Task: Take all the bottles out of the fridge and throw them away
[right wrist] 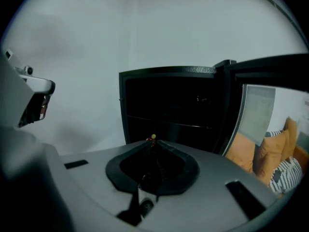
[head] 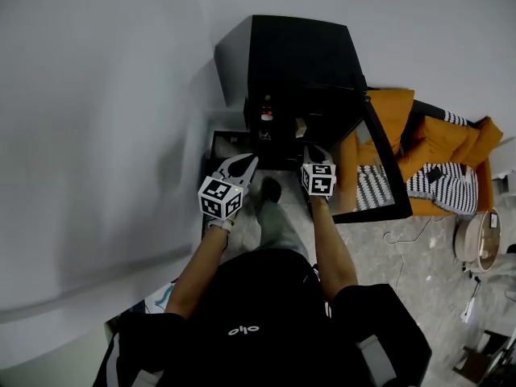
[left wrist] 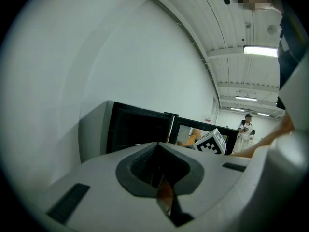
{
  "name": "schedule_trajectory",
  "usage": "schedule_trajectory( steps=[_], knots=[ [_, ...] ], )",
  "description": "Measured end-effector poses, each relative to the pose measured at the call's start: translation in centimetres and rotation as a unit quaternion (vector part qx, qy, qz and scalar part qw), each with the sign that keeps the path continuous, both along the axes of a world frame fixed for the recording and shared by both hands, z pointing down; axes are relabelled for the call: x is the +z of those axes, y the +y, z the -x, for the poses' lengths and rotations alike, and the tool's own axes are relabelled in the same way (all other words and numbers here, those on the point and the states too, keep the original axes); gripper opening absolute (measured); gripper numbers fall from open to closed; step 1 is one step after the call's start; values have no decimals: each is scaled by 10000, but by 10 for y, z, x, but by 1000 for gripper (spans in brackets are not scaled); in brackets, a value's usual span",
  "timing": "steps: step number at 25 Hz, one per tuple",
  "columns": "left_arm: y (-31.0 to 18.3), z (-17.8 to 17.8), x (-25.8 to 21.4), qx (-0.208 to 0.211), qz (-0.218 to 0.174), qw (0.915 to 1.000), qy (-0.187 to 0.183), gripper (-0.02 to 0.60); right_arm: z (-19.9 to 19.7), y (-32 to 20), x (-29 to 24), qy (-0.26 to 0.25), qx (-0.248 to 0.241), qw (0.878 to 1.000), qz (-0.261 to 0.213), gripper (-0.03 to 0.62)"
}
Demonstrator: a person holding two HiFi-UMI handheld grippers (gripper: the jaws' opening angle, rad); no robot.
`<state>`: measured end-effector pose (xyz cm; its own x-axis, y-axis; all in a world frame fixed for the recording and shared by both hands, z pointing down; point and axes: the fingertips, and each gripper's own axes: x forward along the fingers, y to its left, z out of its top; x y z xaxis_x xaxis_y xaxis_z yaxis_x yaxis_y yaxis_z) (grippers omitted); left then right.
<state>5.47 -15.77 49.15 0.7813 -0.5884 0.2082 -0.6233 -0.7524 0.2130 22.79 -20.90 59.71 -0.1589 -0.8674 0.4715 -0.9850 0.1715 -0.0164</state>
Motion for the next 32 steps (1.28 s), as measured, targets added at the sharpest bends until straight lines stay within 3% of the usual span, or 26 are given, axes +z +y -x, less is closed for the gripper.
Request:
schedule_trajectory(
  steps=[12, 20, 25, 27, 32],
  knots=[
    [-94, -74, 116, 604, -143, 9980, -83, 6, -35, -110, 147, 33, 149, 9997, 184, 260],
    [-123, -94, 167, 759, -63, 9967, -264, 6, -41, -160, 211, -30, 133, 9993, 356, 272],
    [-138, -100, 175, 797, -74, 9963, -307, 6, -44, -176, 217, 40, 186, 9993, 308, 270],
    [-140, -102, 176, 798, -98, 9963, -306, 6, -48, -177, 224, 70, 250, 9992, 315, 211],
    [-131, -99, 165, 794, -101, 9964, -293, 6, -44, -158, 211, 44, 229, 9993, 296, 209]
  ],
)
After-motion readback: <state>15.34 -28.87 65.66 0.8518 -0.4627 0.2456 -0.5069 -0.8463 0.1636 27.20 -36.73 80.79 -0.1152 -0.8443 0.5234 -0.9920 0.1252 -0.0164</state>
